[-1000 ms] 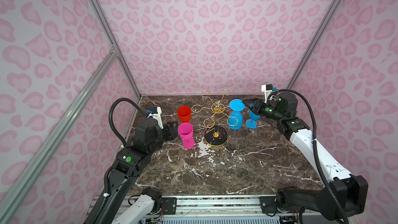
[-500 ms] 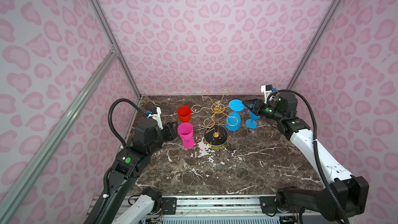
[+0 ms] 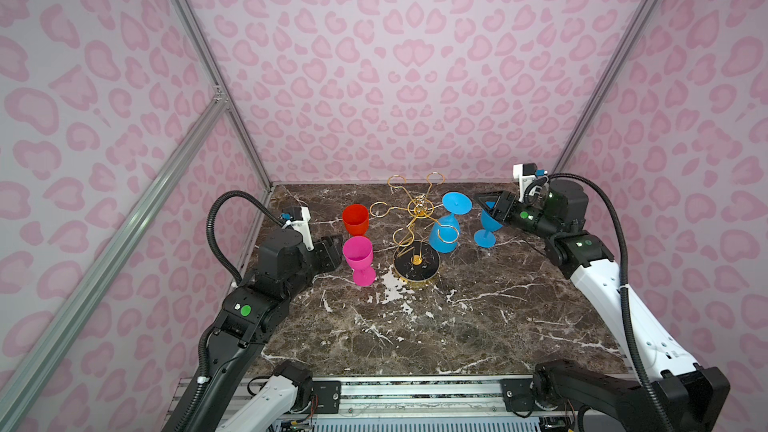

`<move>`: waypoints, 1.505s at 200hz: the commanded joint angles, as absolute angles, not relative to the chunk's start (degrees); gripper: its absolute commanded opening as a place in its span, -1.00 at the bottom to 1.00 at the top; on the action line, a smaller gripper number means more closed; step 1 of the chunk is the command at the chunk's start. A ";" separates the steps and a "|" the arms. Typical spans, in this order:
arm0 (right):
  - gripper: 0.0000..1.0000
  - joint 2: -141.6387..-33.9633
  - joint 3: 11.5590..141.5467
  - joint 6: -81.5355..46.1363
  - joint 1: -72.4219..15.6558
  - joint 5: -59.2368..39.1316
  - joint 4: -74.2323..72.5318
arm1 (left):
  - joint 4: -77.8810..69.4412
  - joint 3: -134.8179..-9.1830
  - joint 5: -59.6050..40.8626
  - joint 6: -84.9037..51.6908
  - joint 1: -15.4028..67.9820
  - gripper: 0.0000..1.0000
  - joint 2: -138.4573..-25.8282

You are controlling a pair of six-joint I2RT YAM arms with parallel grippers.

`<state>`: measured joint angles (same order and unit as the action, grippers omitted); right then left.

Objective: Take the wine glass off the wine glass rack
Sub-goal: 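Pull the blue glass off its rack hook with the right gripper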

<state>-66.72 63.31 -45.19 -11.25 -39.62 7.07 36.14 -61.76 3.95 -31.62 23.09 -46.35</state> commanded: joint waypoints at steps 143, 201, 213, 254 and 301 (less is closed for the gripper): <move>-0.09 -66.86 53.19 -63.21 -20.60 -35.69 -12.83 | 35.60 -61.19 4.54 -31.73 23.10 0.09 -44.96; -0.21 -67.17 53.29 -63.78 -20.65 -35.60 -13.44 | 35.61 -61.19 4.64 -31.73 23.10 0.09 -44.95; -0.21 -66.90 53.27 -63.29 -20.65 -35.05 -12.54 | 35.61 -61.24 4.55 -31.73 23.10 0.09 -44.94; -0.21 -66.53 53.41 -62.97 -20.09 -34.46 -12.00 | 35.60 -61.25 4.74 -31.64 23.07 0.10 -44.87; -0.21 -66.03 53.02 -62.90 -19.35 -33.26 -10.90 | 35.65 -61.28 4.77 -31.74 23.13 0.09 -44.60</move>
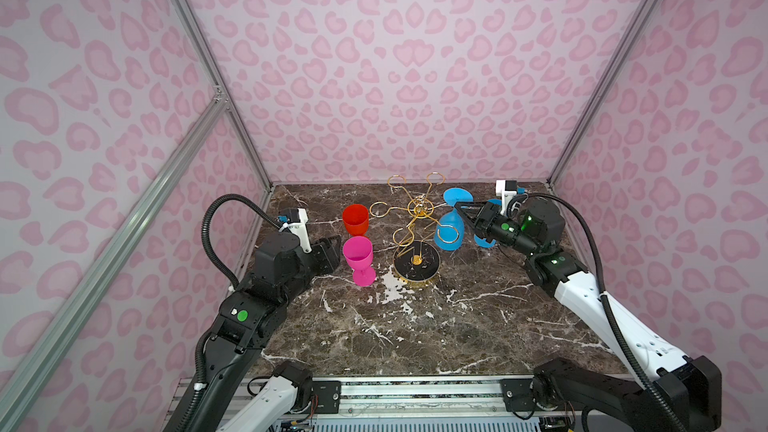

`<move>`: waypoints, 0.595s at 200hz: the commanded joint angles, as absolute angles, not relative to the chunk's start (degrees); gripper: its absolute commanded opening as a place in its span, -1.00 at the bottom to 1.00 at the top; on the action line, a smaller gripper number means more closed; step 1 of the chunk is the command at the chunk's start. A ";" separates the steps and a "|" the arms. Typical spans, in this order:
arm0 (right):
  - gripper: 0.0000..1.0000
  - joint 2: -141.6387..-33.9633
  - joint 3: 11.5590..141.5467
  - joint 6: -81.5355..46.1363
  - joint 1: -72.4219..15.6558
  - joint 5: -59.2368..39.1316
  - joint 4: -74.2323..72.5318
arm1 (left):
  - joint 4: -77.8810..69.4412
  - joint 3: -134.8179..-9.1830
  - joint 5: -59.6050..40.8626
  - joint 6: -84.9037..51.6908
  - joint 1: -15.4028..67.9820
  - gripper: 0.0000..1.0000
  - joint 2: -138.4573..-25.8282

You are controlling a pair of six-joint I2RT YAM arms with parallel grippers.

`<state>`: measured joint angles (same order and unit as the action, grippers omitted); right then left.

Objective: Take the wine glass off the wine glass rack
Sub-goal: 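Pull the blue glass off its rack hook with the right gripper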

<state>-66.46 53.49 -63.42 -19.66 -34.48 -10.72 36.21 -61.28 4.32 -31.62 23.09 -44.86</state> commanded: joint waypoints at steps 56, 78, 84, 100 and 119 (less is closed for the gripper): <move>-0.25 -65.57 52.37 -63.38 -18.02 -32.66 -11.43 | 35.60 -61.31 4.71 -31.73 23.07 0.10 -44.46; -0.32 -65.48 51.86 -64.03 -17.47 -32.43 -12.28 | 35.68 -61.19 4.80 -31.78 23.04 0.09 -44.18; -0.32 -65.48 51.78 -64.20 -17.28 -32.52 -12.59 | 35.69 -61.14 4.86 -31.73 23.03 0.10 -44.08; -0.34 -65.70 51.65 -64.66 -16.95 -32.94 -13.13 | 35.70 -61.15 5.00 -31.77 23.03 0.10 -43.90; -0.37 -65.92 51.60 -64.78 -16.69 -32.98 -13.10 | 35.82 -61.17 5.02 -31.82 23.12 0.09 -43.78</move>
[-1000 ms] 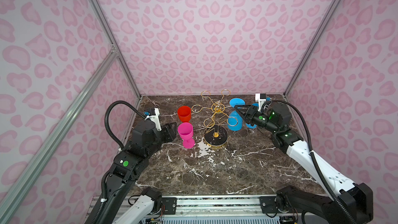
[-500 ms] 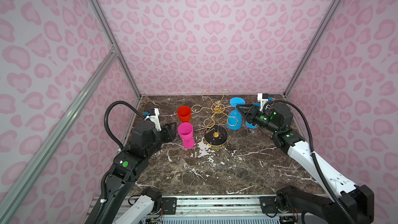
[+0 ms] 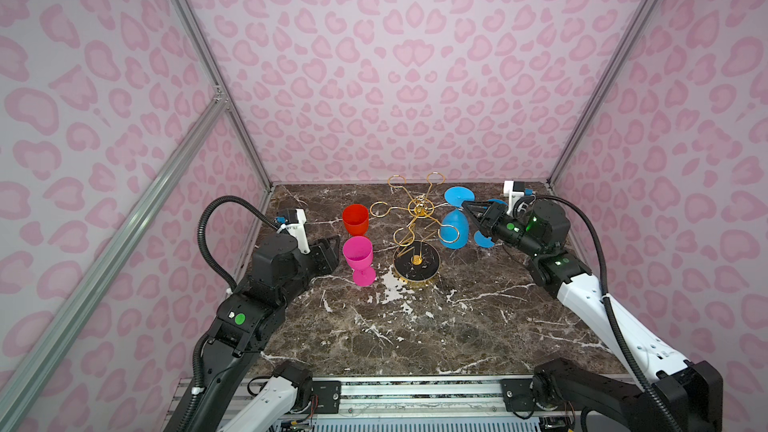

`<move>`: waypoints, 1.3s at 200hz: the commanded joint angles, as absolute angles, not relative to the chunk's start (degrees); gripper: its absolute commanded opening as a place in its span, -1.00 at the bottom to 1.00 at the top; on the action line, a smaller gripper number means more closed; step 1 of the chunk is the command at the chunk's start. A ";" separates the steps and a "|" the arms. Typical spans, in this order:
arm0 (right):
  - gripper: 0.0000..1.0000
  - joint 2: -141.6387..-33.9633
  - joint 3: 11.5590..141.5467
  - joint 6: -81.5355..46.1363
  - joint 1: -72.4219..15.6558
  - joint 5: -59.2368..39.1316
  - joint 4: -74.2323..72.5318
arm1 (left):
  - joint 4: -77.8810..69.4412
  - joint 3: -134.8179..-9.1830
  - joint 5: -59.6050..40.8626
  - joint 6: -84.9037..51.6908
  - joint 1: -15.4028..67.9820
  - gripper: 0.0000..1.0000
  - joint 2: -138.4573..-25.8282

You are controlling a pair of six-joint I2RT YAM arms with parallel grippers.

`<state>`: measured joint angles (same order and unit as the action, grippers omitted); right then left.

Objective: Take the wine glass off the wine glass rack
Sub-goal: 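Pull the blue glass off its rack hook with the right gripper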

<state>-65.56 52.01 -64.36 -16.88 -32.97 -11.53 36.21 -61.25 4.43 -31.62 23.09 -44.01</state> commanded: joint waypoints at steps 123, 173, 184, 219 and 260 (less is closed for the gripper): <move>-0.46 -67.08 52.27 -65.45 -14.60 -32.48 -13.04 | 35.77 -61.05 4.94 -32.08 23.09 0.10 -43.21; -0.45 -66.67 54.18 -63.51 -12.25 -33.56 -10.30 | 35.79 -61.21 5.12 -32.08 23.05 0.09 -43.10; -0.43 -66.79 54.90 -62.58 -11.91 -33.85 -9.20 | 35.82 -61.19 5.17 -32.17 23.03 0.10 -43.22; -0.33 -67.98 55.40 -60.97 -10.17 -35.34 -8.07 | 35.75 -61.29 5.06 -32.25 23.06 0.09 -43.23; -0.19 -72.27 57.30 -59.36 -8.01 -40.80 -9.95 | 35.96 -61.18 5.17 -32.27 23.08 0.09 -43.07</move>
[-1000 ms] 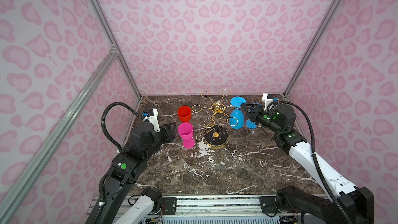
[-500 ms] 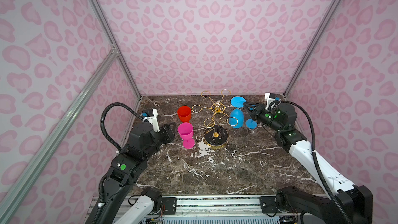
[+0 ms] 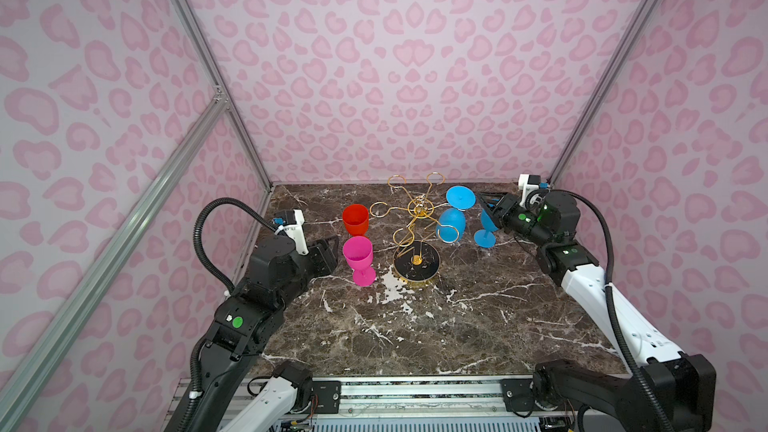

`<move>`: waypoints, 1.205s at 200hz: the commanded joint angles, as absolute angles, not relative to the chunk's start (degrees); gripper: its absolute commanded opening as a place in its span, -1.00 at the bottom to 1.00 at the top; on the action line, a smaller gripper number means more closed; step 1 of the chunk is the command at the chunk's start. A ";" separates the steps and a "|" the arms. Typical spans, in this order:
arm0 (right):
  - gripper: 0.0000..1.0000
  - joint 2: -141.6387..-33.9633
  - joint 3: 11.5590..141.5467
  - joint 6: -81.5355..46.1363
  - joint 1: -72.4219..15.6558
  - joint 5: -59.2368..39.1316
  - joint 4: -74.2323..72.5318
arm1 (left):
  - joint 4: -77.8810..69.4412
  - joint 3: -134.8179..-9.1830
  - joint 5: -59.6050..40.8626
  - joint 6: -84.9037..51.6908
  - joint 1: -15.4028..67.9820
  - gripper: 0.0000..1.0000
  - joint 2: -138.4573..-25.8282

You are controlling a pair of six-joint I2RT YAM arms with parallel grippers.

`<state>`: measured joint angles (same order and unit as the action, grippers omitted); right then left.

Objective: Take the wine glass off the wine glass rack
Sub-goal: 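Pull the blue glass off its rack hook with the right gripper, then lift the blue glass up and away from the rack with the right gripper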

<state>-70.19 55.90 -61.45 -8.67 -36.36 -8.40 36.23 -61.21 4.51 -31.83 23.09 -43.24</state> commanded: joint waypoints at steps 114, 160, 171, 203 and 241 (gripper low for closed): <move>-0.39 -82.50 67.06 -53.18 -7.21 -50.63 -5.67 | 36.12 -61.33 5.57 -32.70 23.06 0.09 -42.28; -0.48 -82.71 67.63 -52.96 -7.20 -51.10 -5.30 | 36.31 -61.27 5.78 -32.78 23.04 0.09 -41.79; -0.50 -82.84 67.72 -52.63 -7.23 -51.15 -4.86 | 36.39 -61.21 5.81 -32.78 23.06 0.09 -41.64; -0.57 -82.72 67.61 -52.64 -7.22 -51.13 -4.97 | 36.41 -61.21 5.85 -32.87 23.07 0.09 -41.55; -0.73 -82.68 67.76 -52.44 -7.27 -51.16 -4.83 | 36.49 -61.30 5.92 -32.96 23.03 0.09 -41.57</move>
